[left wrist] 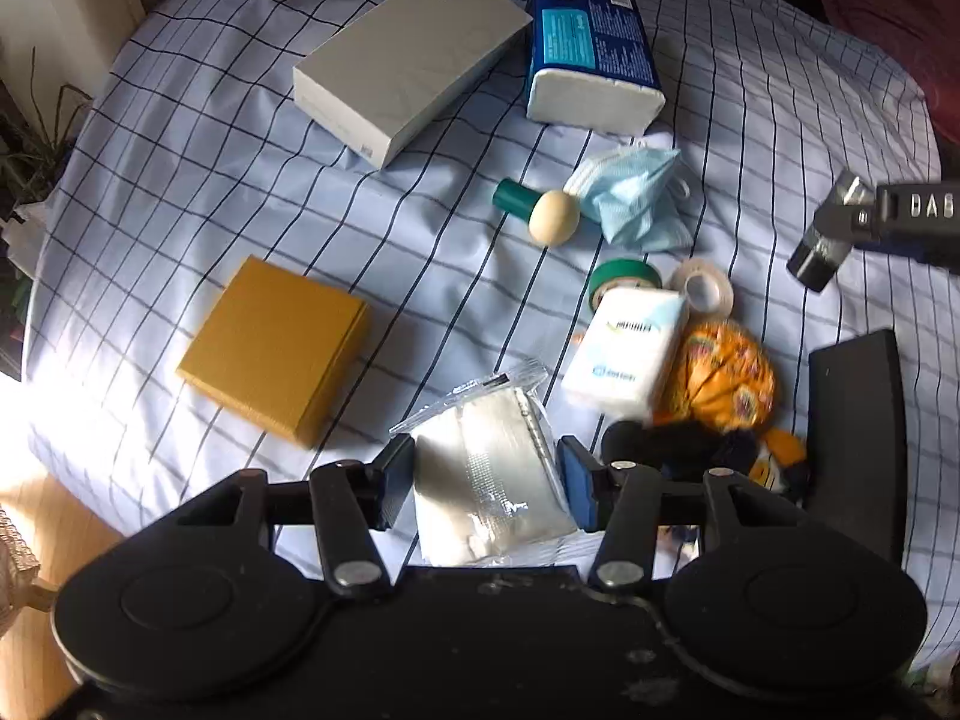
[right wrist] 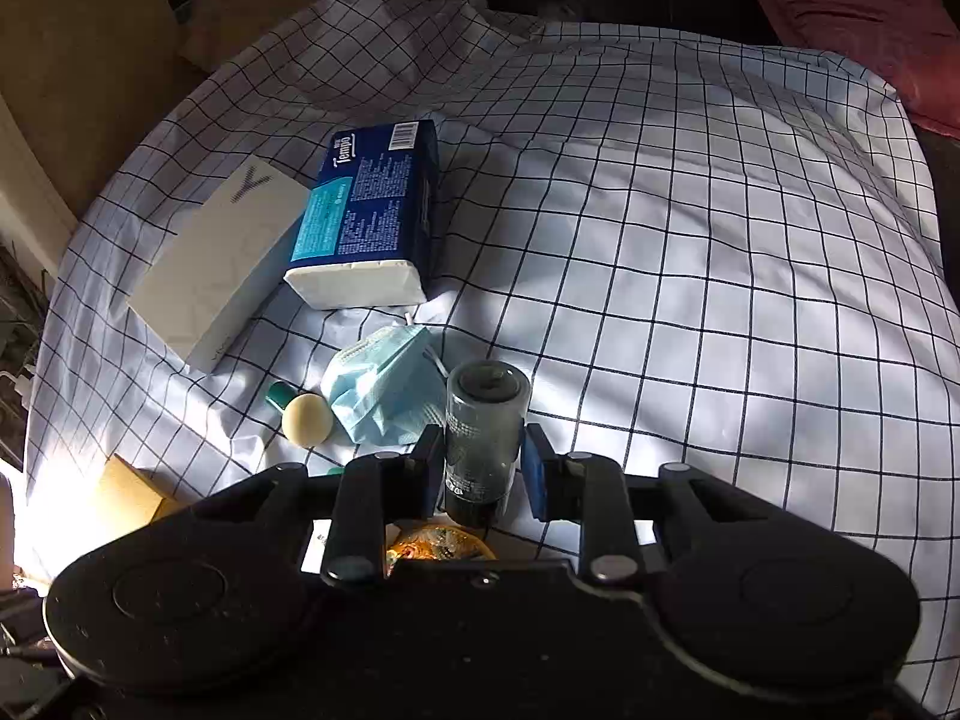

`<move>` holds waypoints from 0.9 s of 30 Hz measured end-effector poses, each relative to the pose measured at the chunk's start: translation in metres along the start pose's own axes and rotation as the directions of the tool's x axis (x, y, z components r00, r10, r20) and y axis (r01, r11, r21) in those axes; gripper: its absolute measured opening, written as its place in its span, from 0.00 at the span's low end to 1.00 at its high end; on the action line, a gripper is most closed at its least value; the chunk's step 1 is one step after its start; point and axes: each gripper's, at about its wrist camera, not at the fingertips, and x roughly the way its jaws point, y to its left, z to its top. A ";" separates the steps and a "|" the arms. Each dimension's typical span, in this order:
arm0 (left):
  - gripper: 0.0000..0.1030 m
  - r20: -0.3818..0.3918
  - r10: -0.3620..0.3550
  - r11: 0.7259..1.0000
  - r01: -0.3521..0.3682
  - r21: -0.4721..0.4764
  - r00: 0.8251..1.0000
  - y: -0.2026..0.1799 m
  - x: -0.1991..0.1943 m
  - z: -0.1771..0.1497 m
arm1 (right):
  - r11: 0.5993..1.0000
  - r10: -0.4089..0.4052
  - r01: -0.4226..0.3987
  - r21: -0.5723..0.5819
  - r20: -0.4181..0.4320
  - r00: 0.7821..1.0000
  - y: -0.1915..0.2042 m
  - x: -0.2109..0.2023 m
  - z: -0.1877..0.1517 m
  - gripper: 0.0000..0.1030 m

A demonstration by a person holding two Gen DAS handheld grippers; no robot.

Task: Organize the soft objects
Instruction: 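Carry the packet into the gold tray and open the left tool while the right tool releases the bottle there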

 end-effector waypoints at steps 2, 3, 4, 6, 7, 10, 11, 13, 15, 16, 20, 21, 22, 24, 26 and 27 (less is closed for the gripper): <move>0.47 0.002 0.005 1.000 -0.005 0.020 1.000 0.003 -0.010 -0.020 | 1.000 0.013 -0.013 -0.015 0.012 1.000 0.007 -0.010 -0.005 0.28; 0.47 0.001 0.010 1.000 -0.010 0.028 1.000 0.005 -0.014 -0.029 | 1.000 0.019 -0.018 -0.025 0.020 1.000 0.010 -0.016 -0.008 0.28; 0.47 0.001 0.015 0.999 -0.015 0.036 1.000 0.006 -0.017 -0.038 | 0.999 0.025 -0.024 -0.034 0.027 0.999 0.014 -0.021 -0.012 0.28; 0.47 0.012 0.020 0.999 -0.020 0.051 1.000 0.010 -0.025 -0.060 | 0.998 0.040 -0.038 -0.046 0.042 0.998 0.022 -0.034 -0.019 0.28; 0.47 0.014 0.025 0.998 -0.026 0.060 1.000 0.010 -0.029 -0.071 | 0.998 0.050 -0.048 -0.050 0.051 0.997 0.026 -0.040 -0.023 0.28; 0.47 0.012 0.040 0.996 -0.040 0.081 0.999 0.013 -0.035 -0.100 | 0.995 0.072 -0.066 -0.071 0.084 0.994 0.037 -0.059 -0.036 0.28; 0.47 0.008 0.040 0.995 -0.041 0.087 0.999 0.013 -0.035 -0.109 | 0.995 0.074 -0.067 -0.077 0.097 0.993 0.041 -0.065 -0.043 0.28; 0.47 -0.003 0.039 0.995 -0.038 0.091 0.999 0.015 -0.037 -0.124 | 0.994 0.082 -0.073 -0.085 0.112 0.990 0.047 -0.076 -0.059 0.28; 0.48 -0.017 0.035 0.995 -0.033 0.097 0.999 0.016 -0.038 -0.140 | 0.992 0.090 -0.080 -0.095 0.107 0.990 0.053 -0.085 -0.081 0.28; 0.48 -0.021 0.036 0.995 -0.034 0.099 0.999 0.017 -0.039 -0.149 | 0.992 0.092 -0.082 -0.099 0.099 0.991 0.055 -0.088 -0.091 0.28; 0.48 -0.029 0.026 0.995 -0.023 0.097 0.999 0.022 -0.043 -0.176 | 0.991 0.097 -0.090 -0.101 0.070 0.993 0.059 -0.104 -0.136 0.28; 0.48 -0.041 0.016 0.996 -0.012 0.090 0.999 0.024 -0.043 -0.181 | 0.992 0.095 -0.089 -0.090 0.065 0.993 0.058 -0.108 -0.148 0.28; 0.48 -0.052 0.007 0.996 -0.002 0.087 0.999 0.025 -0.043 -0.184 | 0.993 0.095 -0.091 -0.068 0.054 0.994 0.056 -0.113 -0.162 0.28; 0.48 -0.085 0.000 0.996 0.008 0.091 0.996 0.026 -0.038 -0.190 | 0.995 0.100 -0.099 -0.025 0.022 0.995 0.052 -0.119 -0.189 0.28; 0.48 -0.097 0.009 0.994 0.001 0.105 0.995 0.026 -0.036 -0.196 | 0.995 0.095 -0.094 0.020 -0.036 0.995 0.047 -0.121 -0.214 0.28; 0.48 -0.100 0.011 0.994 0.000 0.110 0.995 0.027 -0.035 -0.199 | 0.995 0.094 -0.091 0.042 -0.072 0.993 0.046 -0.122 -0.224 0.28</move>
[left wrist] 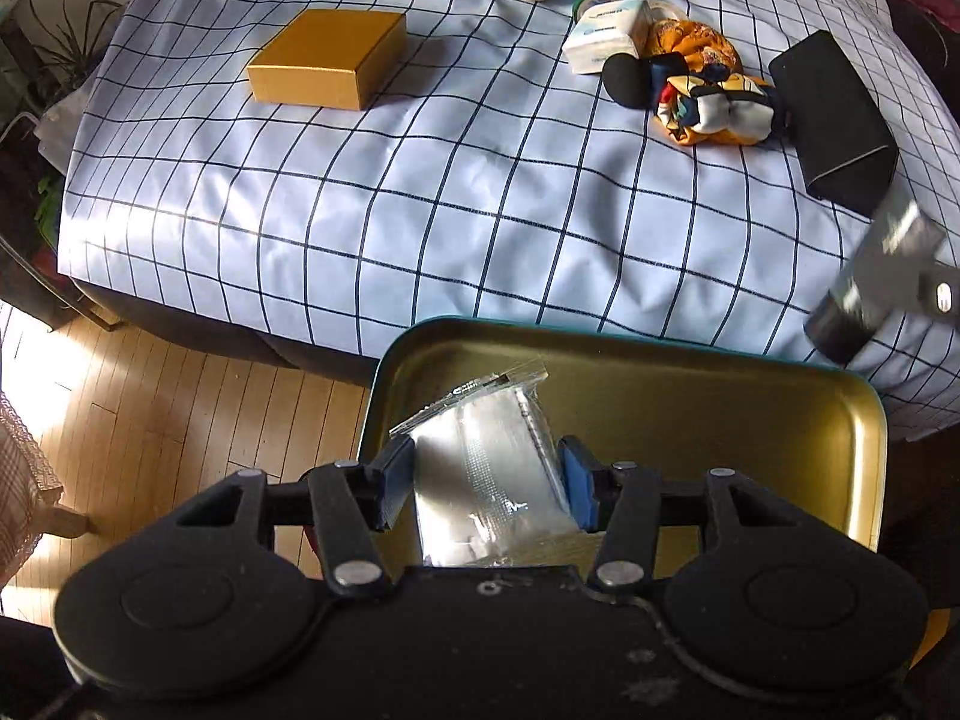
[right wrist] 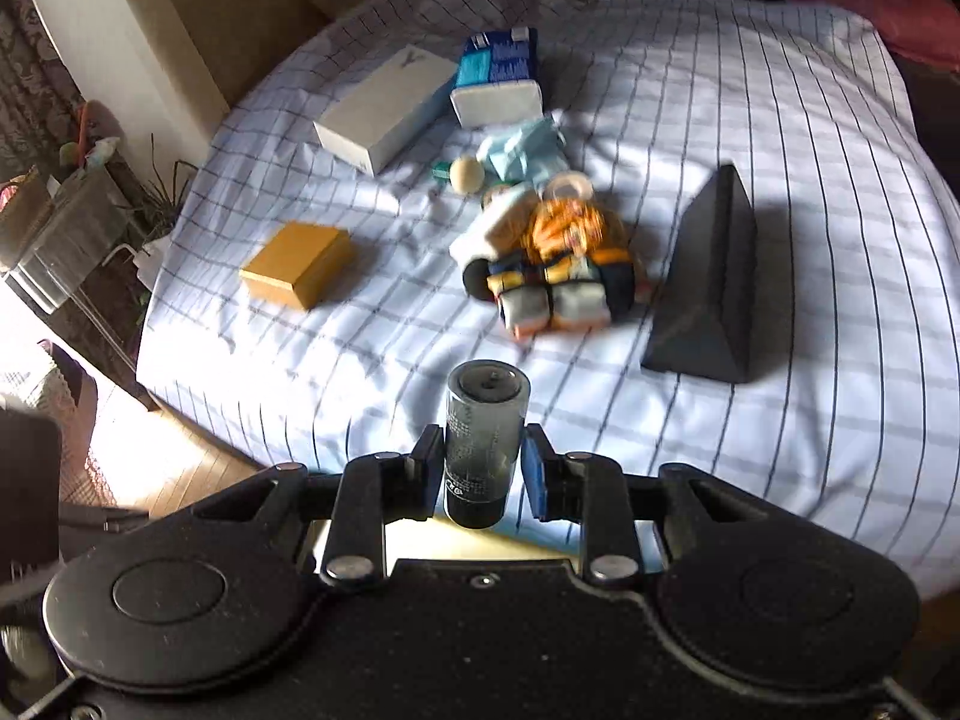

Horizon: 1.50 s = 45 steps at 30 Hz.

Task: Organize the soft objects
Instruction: 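Carry the packet into the gold tray and open the left tool while the right tool releases the bottle there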

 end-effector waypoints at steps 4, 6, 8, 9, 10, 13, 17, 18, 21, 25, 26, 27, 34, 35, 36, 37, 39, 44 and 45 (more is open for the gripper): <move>0.48 -0.030 -0.040 0.999 0.040 0.001 0.999 0.001 0.002 -0.005 | 0.999 -0.009 0.013 0.034 -0.115 0.993 0.000 -0.001 -0.025 0.28; 0.48 -0.046 -0.059 0.998 0.059 -0.001 0.997 0.002 0.004 -0.007 | 1.000 -0.024 0.027 0.014 -0.139 0.990 0.005 -0.003 -0.028 0.28; 0.48 -0.055 -0.062 0.998 0.063 0.008 0.997 0.000 0.005 -0.007 | 0.999 -0.034 0.033 -0.010 -0.157 0.987 0.011 -0.003 -0.029 0.28; 0.48 -0.057 -0.062 0.998 0.063 0.013 0.996 -0.001 0.005 -0.008 | 0.999 -0.039 0.036 -0.019 -0.164 0.986 0.014 -0.004 -0.028 0.28; 0.48 -0.058 -0.062 0.998 0.064 0.019 0.996 -0.002 0.005 -0.009 | 0.999 -0.043 0.039 -0.027 -0.168 0.985 0.016 -0.005 -0.030 0.28; 0.48 -0.064 -0.062 0.997 0.064 0.031 0.996 -0.005 0.005 -0.010 | 0.999 -0.038 0.031 -0.039 -0.167 0.985 0.021 -0.008 -0.028 0.28; 0.50 -0.085 -0.074 0.997 0.077 0.031 0.994 -0.003 0.007 -0.013 | 0.998 -0.045 0.037 -0.047 -0.183 0.982 0.024 -0.006 -0.031 0.28; 0.51 -0.090 -0.075 0.996 0.078 0.031 0.993 -0.003 0.008 -0.013 | 0.998 -0.049 0.040 -0.048 -0.187 0.981 0.024 -0.005 -0.031 0.28; 0.59 -0.096 -0.074 0.996 0.078 0.038 0.993 -0.004 0.010 -0.014 | 0.997 -0.061 0.050 -0.055 -0.200 0.978 0.023 -0.004 -0.033 0.29; 0.69 -0.089 -0.074 0.995 0.079 0.060 0.993 -0.009 0.009 -0.015 | 0.995 -0.077 0.062 -0.080 -0.197 0.977 0.025 -0.005 -0.034 0.32; 0.70 -0.088 -0.075 0.995 0.080 0.063 0.993 -0.009 0.009 -0.015 | 0.994 -0.086 0.070 -0.088 -0.191 0.978 0.025 -0.005 -0.034 0.33; 0.72 -0.088 -0.075 0.995 0.081 0.066 0.993 -0.010 0.009 -0.015 | 0.993 -0.094 0.077 -0.095 -0.186 0.978 0.026 -0.006 -0.034 0.33; 0.74 -0.101 -0.072 0.994 0.080 0.075 0.992 -0.012 0.012 -0.016 | 0.992 -0.105 0.090 -0.083 -0.197 0.975 0.021 -0.003 -0.034 0.33; 0.74 -0.104 -0.072 0.994 0.080 0.076 0.992 -0.012 0.013 -0.016 | 0.993 -0.105 0.090 -0.082 -0.201 0.974 0.021 -0.003 -0.034 0.33; 0.74 -0.106 -0.071 0.994 0.079 0.078 0.992 -0.013 0.013 -0.016 | 0.993 -0.105 0.090 -0.081 -0.204 0.973 0.021 -0.002 -0.034 0.33; 0.74 -0.109 -0.070 0.994 0.079 0.081 0.992 -0.013 0.014 -0.017 | 0.993 -0.106 0.092 -0.078 -0.206 0.973 0.021 -0.002 -0.034 0.33; 0.74 -0.113 -0.069 0.993 0.079 0.084 0.991 -0.013 0.014 -0.017 | 0.993 -0.106 0.092 -0.076 -0.207 0.972 0.021 -0.002 -0.034 0.33; 0.74 -0.118 -0.071 0.992 0.082 0.092 0.991 -0.014 0.015 -0.018 | 0.993 -0.106 0.093 -0.071 -0.213 0.971 0.021 -0.001 -0.034 0.33; 0.74 -0.118 -0.072 0.992 0.083 0.094 0.990 -0.014 0.015 -0.018 | 0.993 -0.106 0.092 -0.071 -0.214 0.971 0.021 -0.001 -0.034 0.33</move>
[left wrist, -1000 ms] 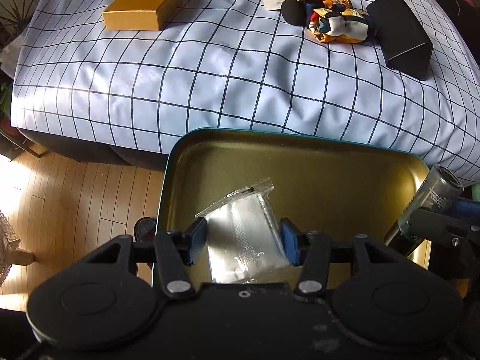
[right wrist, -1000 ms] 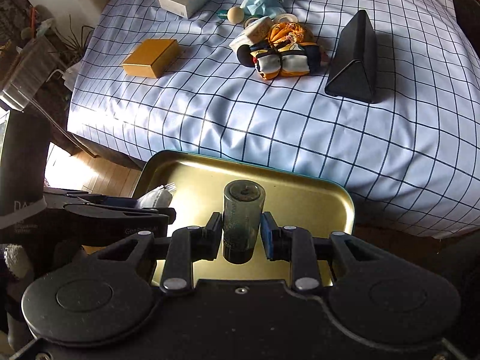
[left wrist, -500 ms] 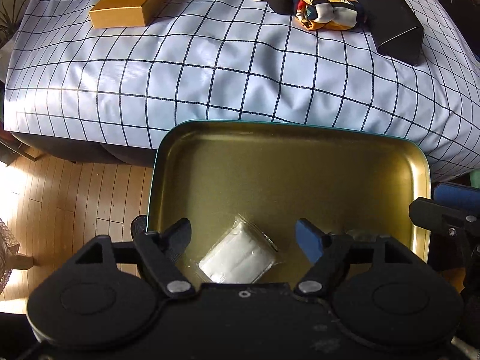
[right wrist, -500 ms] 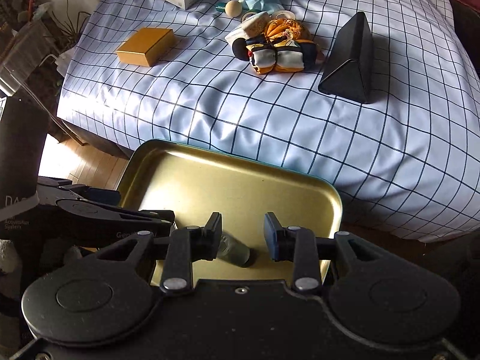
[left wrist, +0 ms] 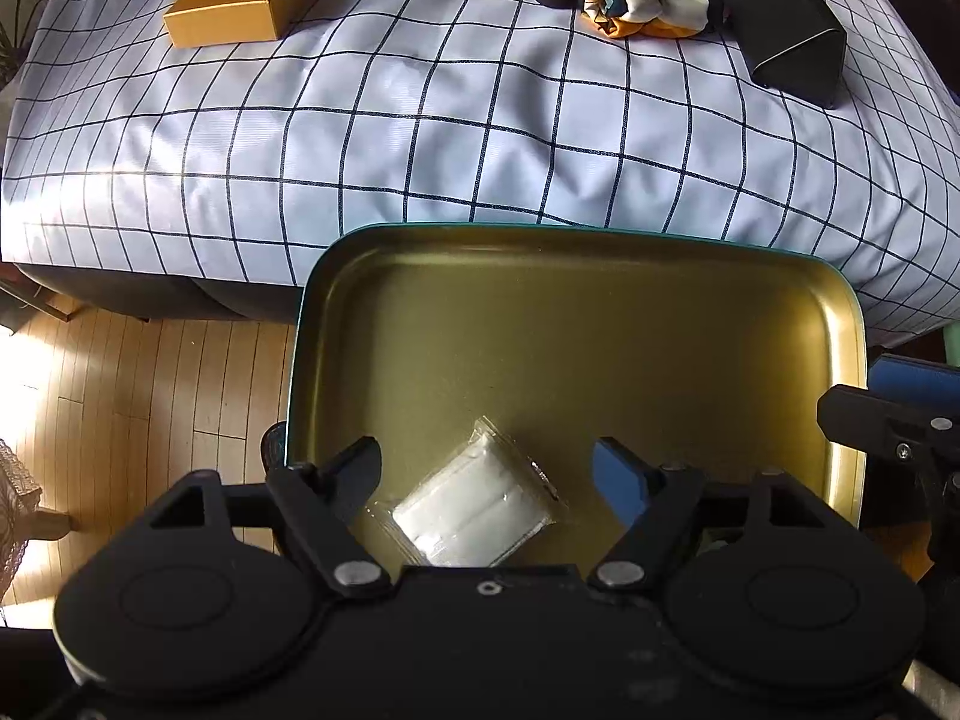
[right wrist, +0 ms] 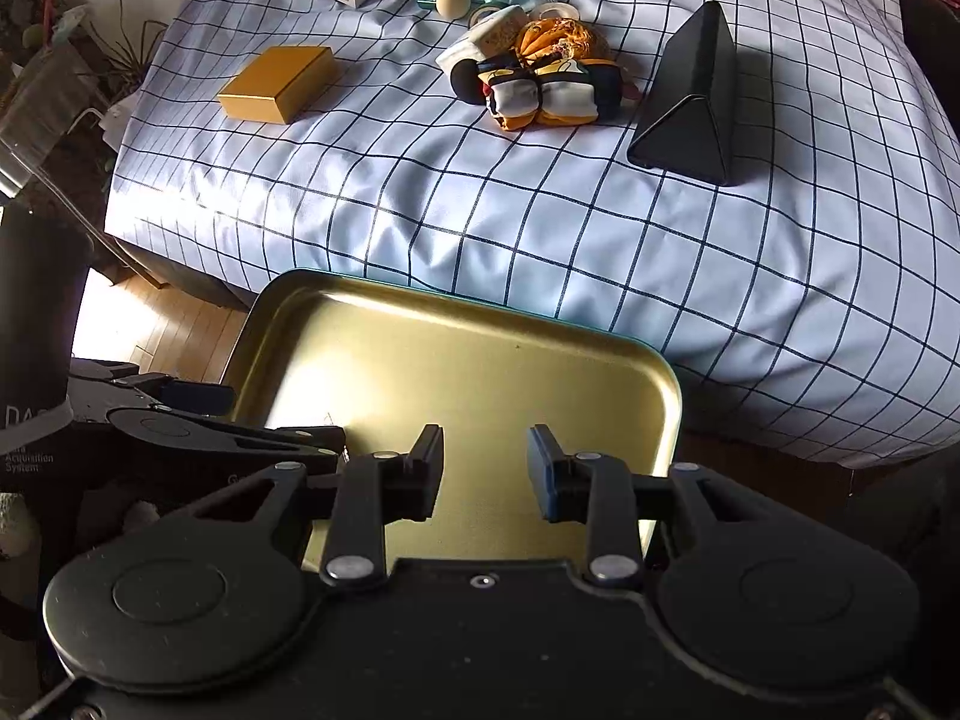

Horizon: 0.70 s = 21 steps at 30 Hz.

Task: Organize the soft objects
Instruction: 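Carry the packet into the gold tray and open the left tool while the right tool releases the bottle there, then withdraw both tools from the tray back toward the pile of items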

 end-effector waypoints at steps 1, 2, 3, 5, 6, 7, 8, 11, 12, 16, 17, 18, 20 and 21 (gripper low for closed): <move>0.75 -0.001 0.000 1.000 0.000 0.001 1.000 0.000 0.000 0.000 | 1.000 0.001 -0.001 0.001 -0.002 1.000 0.000 0.000 0.000 0.33; 0.75 -0.003 0.000 1.000 0.000 0.002 1.000 0.000 0.001 0.000 | 1.000 0.001 -0.001 0.002 -0.003 1.000 0.000 0.001 0.000 0.33; 0.75 -0.004 0.000 1.000 0.000 0.002 1.000 0.000 0.001 0.000 | 1.000 0.001 -0.001 0.002 -0.005 1.000 0.000 0.001 0.000 0.33; 0.75 -0.007 0.000 1.000 0.000 0.003 1.000 0.000 0.002 0.000 | 1.000 0.003 -0.003 0.003 -0.009 1.000 0.000 0.002 0.000 0.33; 0.75 -0.008 0.000 1.000 0.000 0.004 1.000 0.000 0.002 0.000 | 1.000 0.002 -0.002 0.003 -0.010 1.000 0.000 0.002 0.000 0.33; 0.75 -0.009 0.000 1.000 0.000 0.004 1.000 0.000 0.002 0.000 | 1.000 0.002 -0.002 0.003 -0.011 1.000 0.000 0.002 0.000 0.33; 0.75 -0.010 0.000 1.000 0.000 0.004 1.000 -0.001 0.003 0.000 | 1.000 0.002 -0.002 0.003 -0.013 1.000 0.001 0.002 0.000 0.33; 0.76 -0.024 -0.011 1.000 0.012 0.006 1.000 -0.001 0.005 0.000 | 1.000 0.001 -0.001 0.001 -0.020 1.000 0.001 0.004 0.001 0.33; 0.76 -0.034 -0.019 1.000 0.019 0.008 0.999 -0.001 0.007 -0.001 | 1.000 0.000 0.000 0.000 -0.023 1.000 0.001 0.004 0.001 0.33; 0.76 -0.067 -0.025 0.999 0.027 0.029 0.997 -0.006 0.014 -0.004 | 1.000 -0.005 0.006 0.004 -0.037 0.999 0.000 0.007 0.001 0.33; 0.76 -0.073 -0.026 0.999 0.029 0.033 0.997 -0.007 0.015 -0.005 | 1.000 -0.006 0.007 0.007 -0.042 0.999 -0.001 0.008 0.002 0.33; 0.76 -0.078 -0.026 0.999 0.029 0.037 0.997 -0.008 0.017 -0.005 | 1.000 -0.006 0.007 0.009 -0.046 0.999 -0.001 0.009 0.002 0.33; 0.76 -0.086 -0.025 0.999 0.029 0.045 0.996 -0.010 0.019 -0.006 | 1.000 -0.008 0.008 0.012 -0.056 0.998 -0.002 0.011 0.001 0.33; 0.76 -0.089 -0.025 0.998 0.029 0.048 0.996 -0.011 0.020 -0.007 | 1.000 -0.008 0.009 0.013 -0.060 0.998 -0.002 0.012 0.000 0.33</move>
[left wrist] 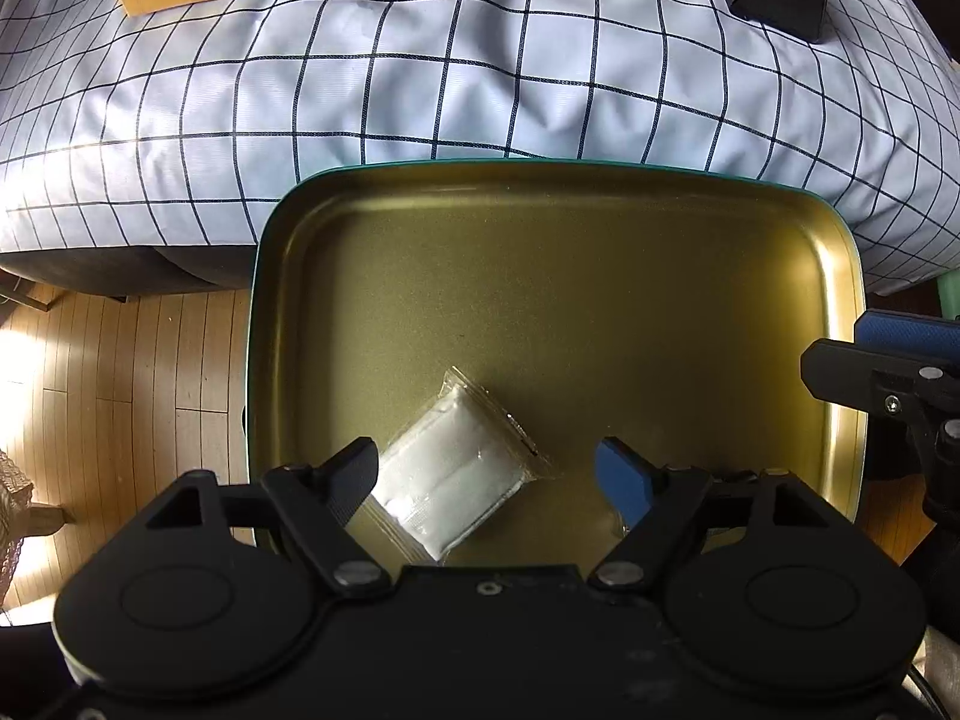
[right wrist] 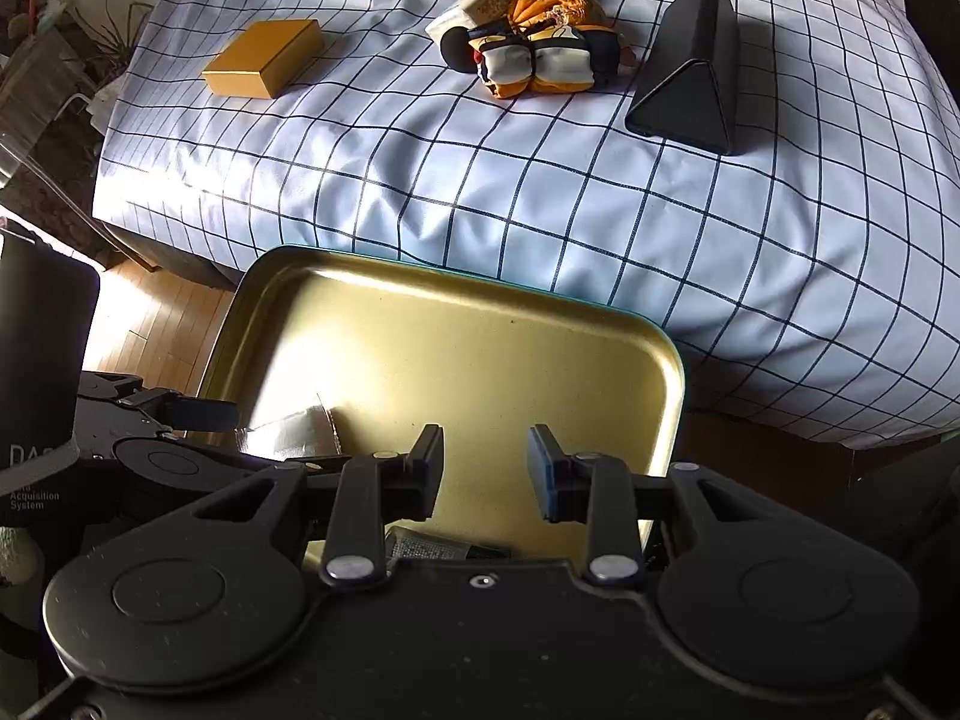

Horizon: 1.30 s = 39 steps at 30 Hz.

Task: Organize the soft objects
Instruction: 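Withdraw both tools from the tray back toward the pile of items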

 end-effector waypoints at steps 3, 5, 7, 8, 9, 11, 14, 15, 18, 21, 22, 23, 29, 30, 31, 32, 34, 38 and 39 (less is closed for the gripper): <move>0.76 -0.009 0.000 1.000 0.000 0.005 1.000 -0.002 0.003 -0.001 | 1.000 0.000 0.000 0.001 -0.010 1.000 -0.001 0.002 -0.001 0.33; 0.76 -0.015 0.001 1.000 -0.001 0.008 1.000 -0.003 0.005 -0.001 | 1.000 0.000 0.000 0.003 -0.014 1.000 -0.001 0.004 -0.001 0.33; 0.76 -0.018 0.000 1.000 0.000 0.008 1.000 -0.003 0.006 0.000 | 1.000 0.000 0.000 0.006 -0.017 1.000 -0.002 0.005 -0.001 0.33; 0.76 -0.019 -0.002 1.000 0.002 0.007 1.000 -0.002 0.007 -0.001 | 1.000 -0.002 0.002 0.007 -0.020 1.000 -0.002 0.006 -0.001 0.33; 0.76 -0.020 -0.002 1.000 0.002 0.007 1.000 -0.002 0.009 0.001 | 1.000 -0.003 0.003 0.008 -0.022 1.000 -0.003 0.007 -0.001 0.33; 0.77 -0.024 -0.003 1.000 0.003 0.006 1.000 0.000 0.011 0.000 | 1.000 -0.005 0.006 0.009 -0.031 1.000 -0.004 0.010 0.000 0.33; 0.77 -0.041 -0.016 1.000 0.016 0.000 0.999 0.003 0.014 0.001 | 1.000 -0.008 0.008 0.008 -0.047 0.999 -0.006 0.015 0.001 0.33; 0.77 -0.050 -0.024 1.000 0.024 -0.005 0.998 0.004 0.016 0.002 | 1.000 -0.008 0.009 0.006 -0.053 0.999 -0.006 0.016 0.002 0.33; 0.77 -0.092 -0.065 0.998 0.063 -0.029 0.994 0.008 0.022 0.005 | 1.000 -0.009 0.009 0.007 -0.079 0.997 -0.010 0.022 0.007 0.33; 0.77 -0.123 -0.094 0.995 0.088 -0.047 0.988 0.011 0.027 0.011 | 1.000 0.011 -0.011 0.003 -0.113 0.994 -0.014 0.026 0.015 0.33; 0.77 -0.130 -0.099 0.994 0.093 -0.050 0.986 0.012 0.028 0.012 | 1.000 0.018 -0.018 0.005 -0.123 0.992 -0.016 0.027 0.019 0.33; 0.77 -0.136 -0.103 0.994 0.096 -0.051 0.985 0.013 0.028 0.015 | 1.000 0.025 -0.025 0.005 -0.131 0.991 -0.018 0.027 0.024 0.33; 0.77 -0.141 -0.110 0.993 0.103 -0.057 0.984 0.020 0.019 0.040 | 0.999 0.045 -0.047 -0.016 -0.112 0.993 -0.023 0.017 0.062 0.33; 0.77 -0.134 -0.101 0.994 0.095 -0.051 0.986 0.022 0.017 0.045 | 0.999 0.044 -0.047 -0.024 -0.101 0.994 -0.023 0.014 0.070 0.34; 0.77 -0.129 -0.095 0.995 0.089 -0.047 0.987 0.023 0.014 0.049 | 0.999 0.044 -0.046 -0.028 -0.090 0.995 -0.023 0.011 0.077 0.34; 0.77 -0.122 -0.088 0.996 0.083 -0.045 0.989 0.025 0.011 0.055 | 0.998 0.044 -0.047 -0.030 -0.077 0.996 -0.024 0.008 0.086 0.34; 0.77 -0.107 -0.079 0.996 0.075 -0.046 0.991 0.032 0.004 0.069 | 0.998 0.045 -0.046 -0.032 -0.048 0.998 -0.024 0.003 0.103 0.34; 0.77 -0.045 -0.037 0.998 0.035 -0.057 0.998 0.045 -0.016 0.100 | 0.999 0.045 -0.045 -0.013 0.010 0.999 -0.028 -0.003 0.137 0.34; 0.77 -0.031 -0.031 0.998 0.029 -0.064 0.999 0.049 -0.019 0.107 | 0.999 0.047 -0.047 -0.006 0.022 0.999 -0.028 -0.005 0.145 0.34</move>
